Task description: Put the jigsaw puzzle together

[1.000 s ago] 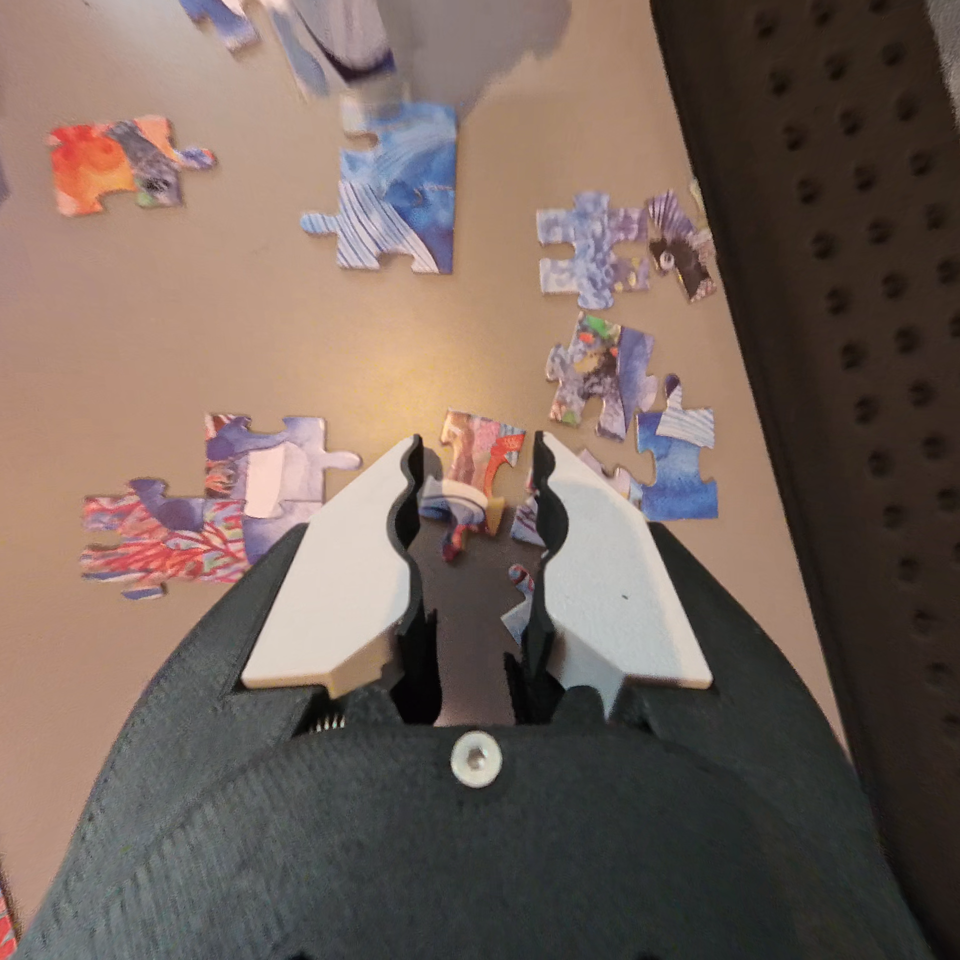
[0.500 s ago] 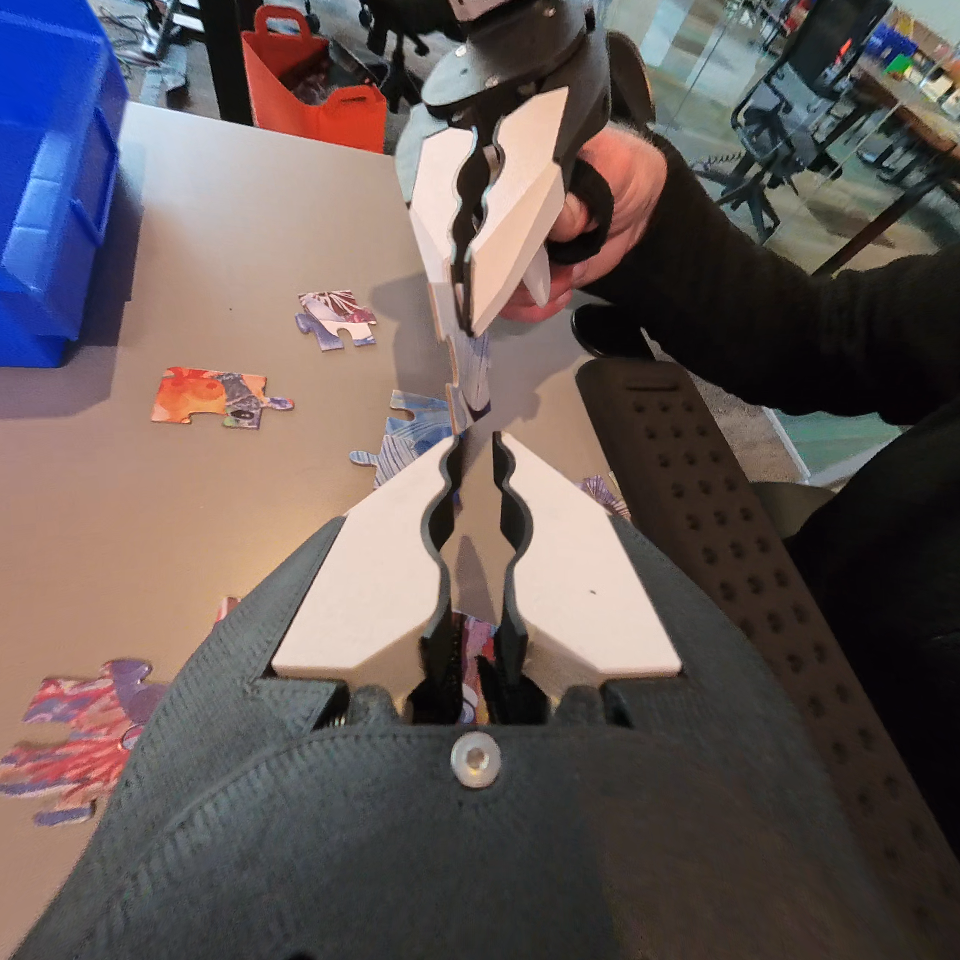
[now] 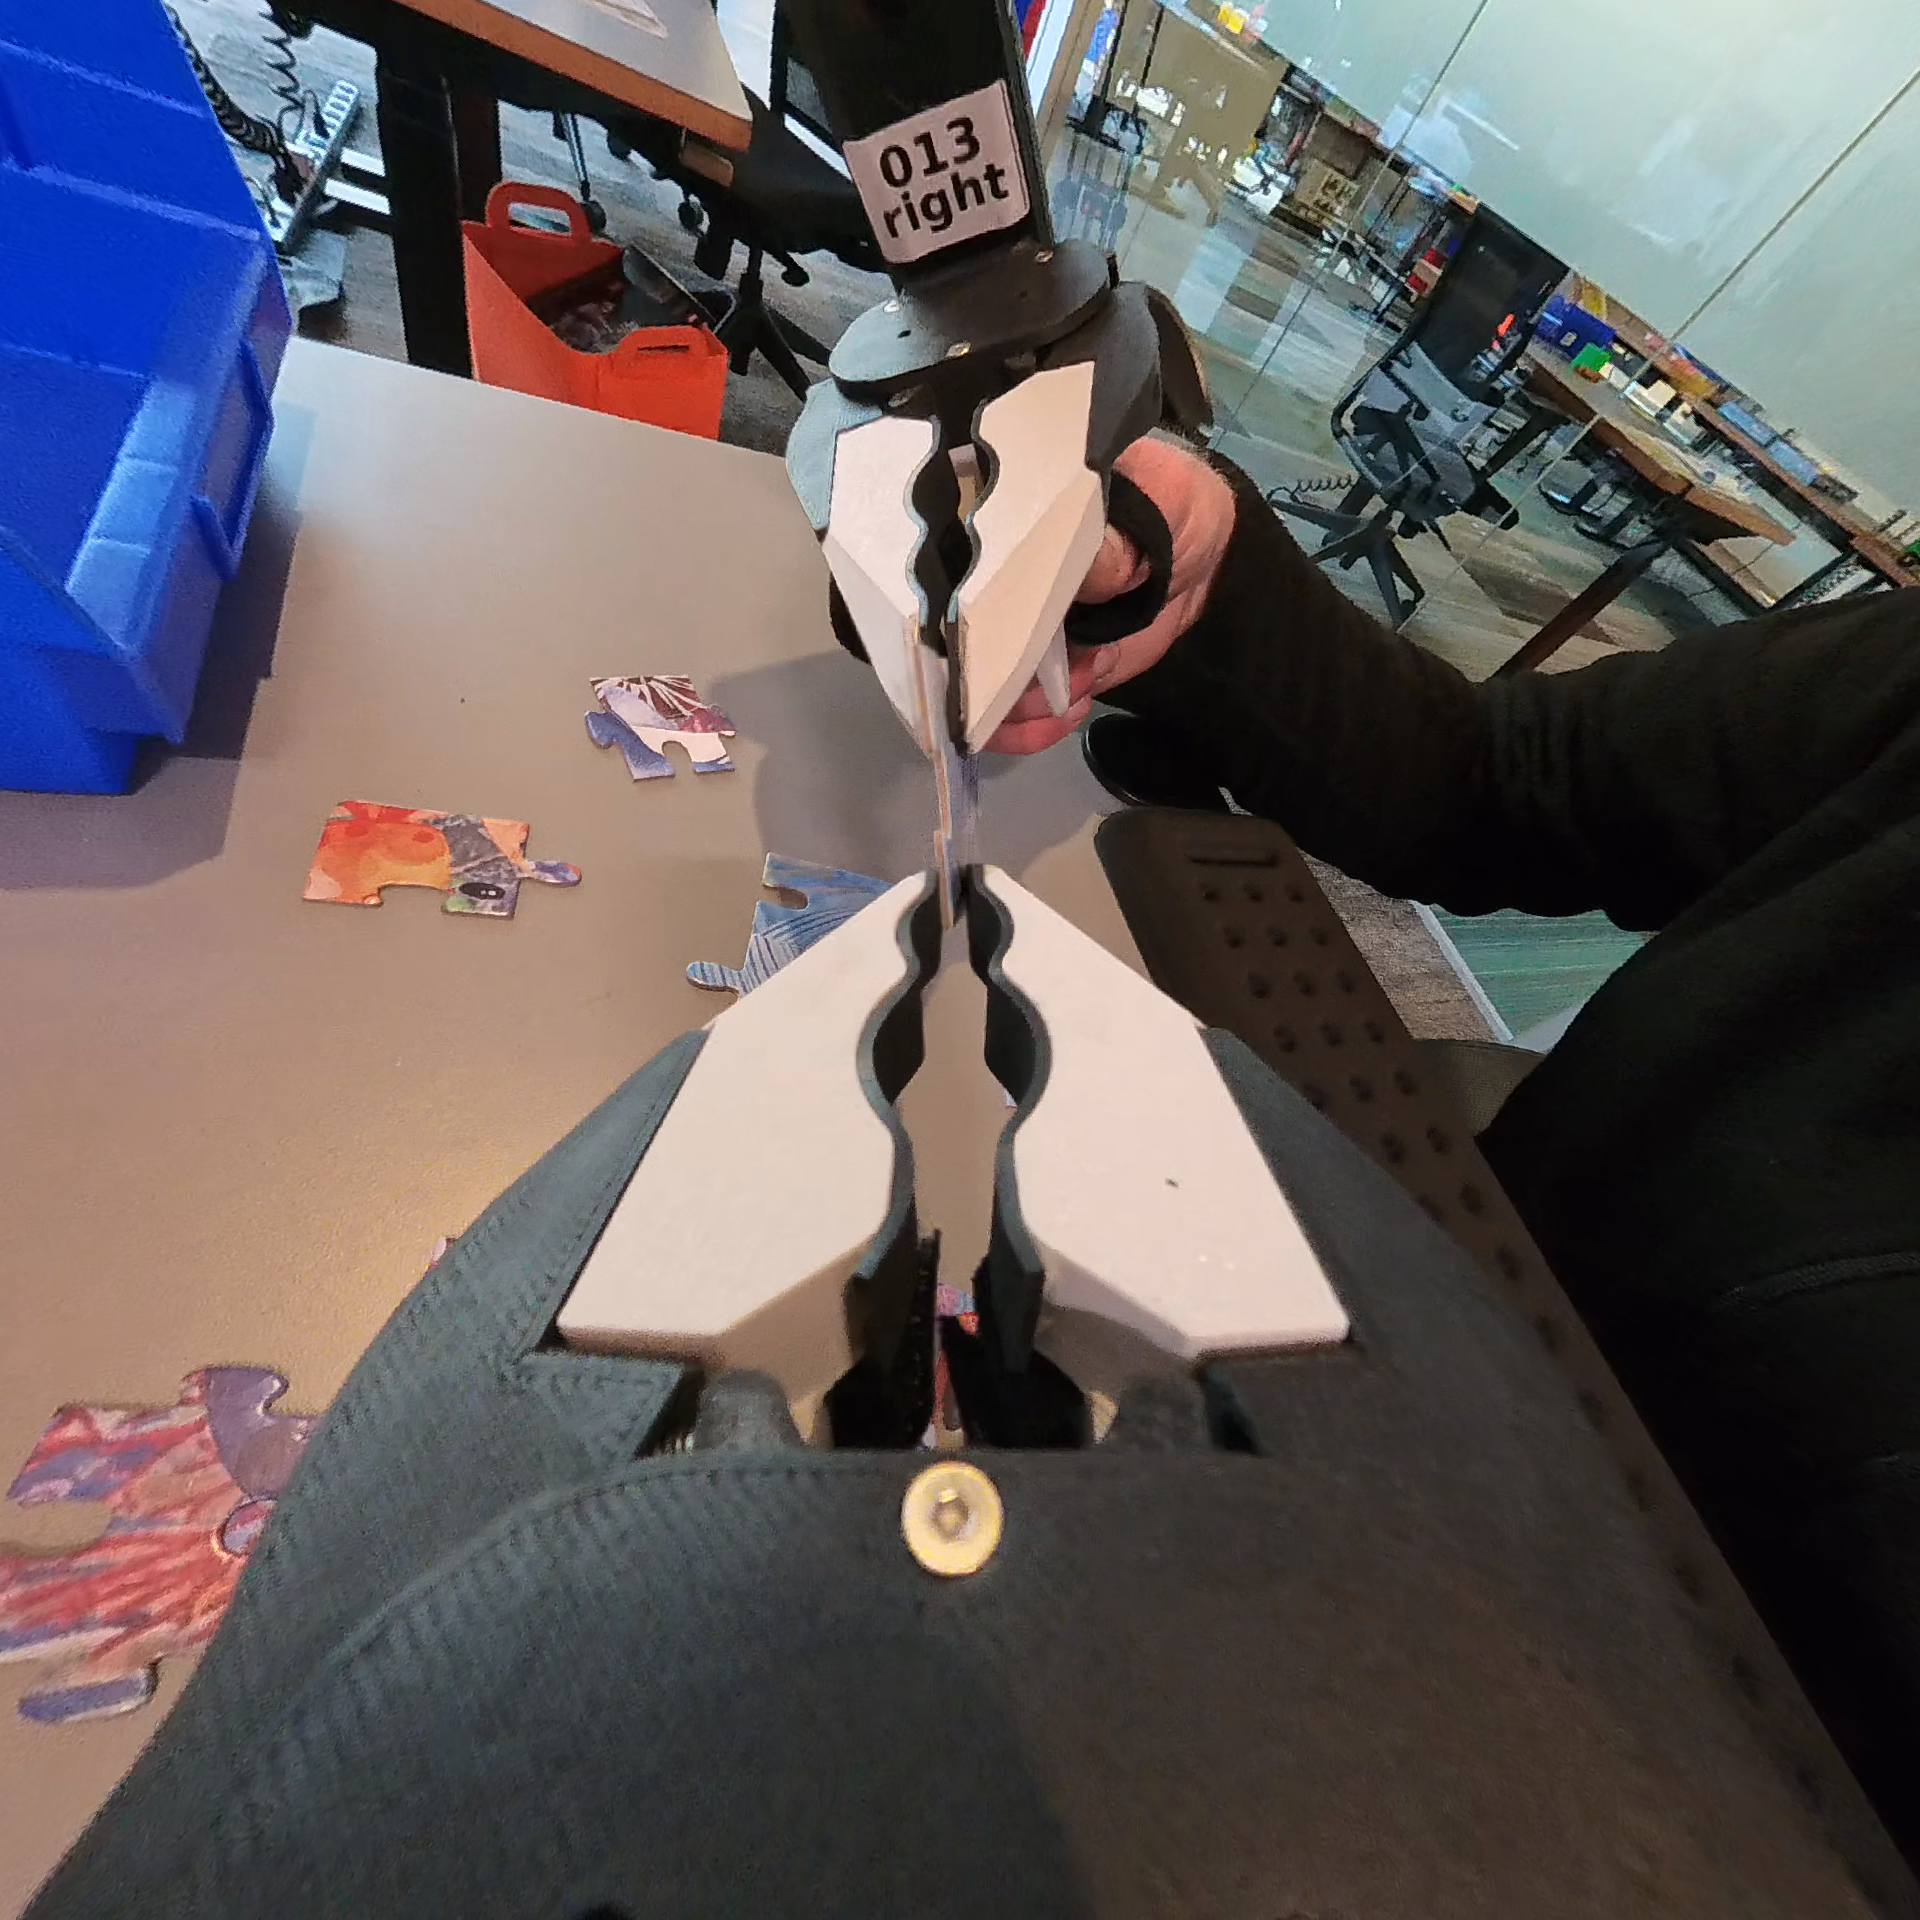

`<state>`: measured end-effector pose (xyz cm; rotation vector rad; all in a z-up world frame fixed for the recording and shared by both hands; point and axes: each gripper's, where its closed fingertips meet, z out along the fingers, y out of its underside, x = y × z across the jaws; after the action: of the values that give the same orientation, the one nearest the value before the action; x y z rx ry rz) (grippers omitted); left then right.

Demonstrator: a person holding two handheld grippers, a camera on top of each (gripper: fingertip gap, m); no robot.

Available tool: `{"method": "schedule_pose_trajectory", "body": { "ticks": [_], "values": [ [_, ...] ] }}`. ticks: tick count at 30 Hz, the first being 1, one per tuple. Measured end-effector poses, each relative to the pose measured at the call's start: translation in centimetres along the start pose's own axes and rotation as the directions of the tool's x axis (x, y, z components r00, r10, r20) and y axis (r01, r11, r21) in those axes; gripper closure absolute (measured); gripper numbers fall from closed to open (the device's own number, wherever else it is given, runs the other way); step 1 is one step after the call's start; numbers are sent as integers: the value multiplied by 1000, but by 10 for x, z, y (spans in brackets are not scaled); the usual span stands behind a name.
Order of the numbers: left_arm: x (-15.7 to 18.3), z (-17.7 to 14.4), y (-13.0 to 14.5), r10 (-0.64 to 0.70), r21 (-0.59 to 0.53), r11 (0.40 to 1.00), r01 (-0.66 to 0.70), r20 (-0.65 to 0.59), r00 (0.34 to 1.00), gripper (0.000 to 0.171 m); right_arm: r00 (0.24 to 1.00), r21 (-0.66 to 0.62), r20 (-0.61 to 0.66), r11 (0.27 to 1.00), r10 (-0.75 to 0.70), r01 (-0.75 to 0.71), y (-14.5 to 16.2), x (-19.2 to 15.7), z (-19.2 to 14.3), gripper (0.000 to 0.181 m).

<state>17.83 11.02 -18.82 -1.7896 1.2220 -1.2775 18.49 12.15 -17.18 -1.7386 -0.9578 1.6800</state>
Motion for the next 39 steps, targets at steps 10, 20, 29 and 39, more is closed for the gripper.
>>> {"method": "schedule_pose_trajectory", "body": {
  "ticks": [10, 20, 29, 39],
  "values": [
    [-4, -17, -17, -39, 32, 999, 39, -14, 999, 171, 999, -5, -41, 1000, -30, 30, -5, 5, -3, 173],
    [-1, -12, 1, -158, 92, 982, 163, -58, 986, 170, 997, -58, -16, 995, -79, 78, -8, 1, 6, 181],
    [-22, -15, 27, 248, -198, 959, -203, 239, 939, 135, 998, -367, -54, 930, -36, 13, 33, 22, 9, 181],
    [-29, 15, 64, 149, -370, 924, -96, 118, 982, 166, 998, -546, -66, 837, -1, -35, 70, 40, 22, 181]
  ]
}}
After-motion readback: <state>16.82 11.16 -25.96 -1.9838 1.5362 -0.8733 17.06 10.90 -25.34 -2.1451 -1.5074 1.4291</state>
